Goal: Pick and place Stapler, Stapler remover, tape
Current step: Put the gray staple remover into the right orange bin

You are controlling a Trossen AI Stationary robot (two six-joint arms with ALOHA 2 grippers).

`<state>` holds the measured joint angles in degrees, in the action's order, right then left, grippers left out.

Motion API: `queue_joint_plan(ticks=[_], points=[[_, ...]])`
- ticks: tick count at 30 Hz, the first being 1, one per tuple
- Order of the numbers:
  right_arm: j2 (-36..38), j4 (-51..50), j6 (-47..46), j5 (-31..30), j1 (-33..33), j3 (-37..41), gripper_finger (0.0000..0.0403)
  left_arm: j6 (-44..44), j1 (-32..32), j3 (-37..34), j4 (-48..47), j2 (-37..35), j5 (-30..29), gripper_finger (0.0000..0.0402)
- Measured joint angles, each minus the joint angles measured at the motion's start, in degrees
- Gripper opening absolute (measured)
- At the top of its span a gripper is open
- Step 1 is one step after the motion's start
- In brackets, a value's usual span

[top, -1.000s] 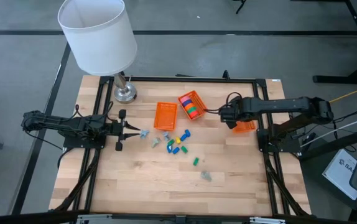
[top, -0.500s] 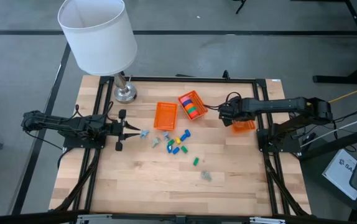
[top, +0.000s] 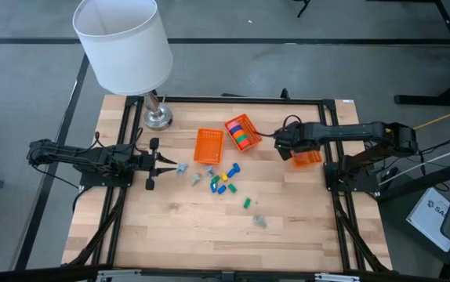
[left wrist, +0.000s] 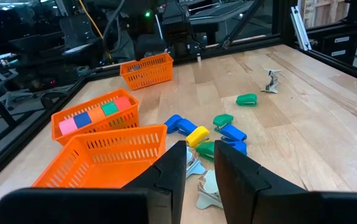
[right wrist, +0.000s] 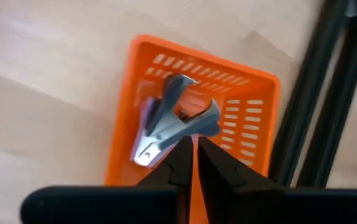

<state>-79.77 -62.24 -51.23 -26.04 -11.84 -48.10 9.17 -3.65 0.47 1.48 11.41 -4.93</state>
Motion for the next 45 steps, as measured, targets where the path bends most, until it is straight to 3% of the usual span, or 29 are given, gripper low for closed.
queue_joint_plan(ticks=[11, 22, 27, 35, 45], points=[[0.0, 1.0, 9.0, 3.8, 5.8, -5.1, 0.0030, 0.0, 0.0, 0.0, 0.0, 0.0, 0.0, 0.0077], [-4.4, 13.2, 15.6, 14.8, 13.1, -7.9, 0.0033, 0.0, 0.0, 0.0, 0.0, 0.0, 0.0, 0.0078], [-8.7, 21.1, 23.2, 18.7, 15.2, -10.2, 0.0068, 0.0, 0.0, 0.0, 0.0, 0.0, 0.0, 0.0079], [-14.9, 28.8, 34.0, 19.3, 17.9, -13.8, 0.0142, 0.0, 0.0, 0.0, 0.0, 0.0, 0.0, 0.0078], [-22.1, 29.5, 41.1, 19.2, 18.3, -21.4, 0.0158, 0.0, 0.0, 0.0, 0.0, 0.0, 0.0, 0.0077]])
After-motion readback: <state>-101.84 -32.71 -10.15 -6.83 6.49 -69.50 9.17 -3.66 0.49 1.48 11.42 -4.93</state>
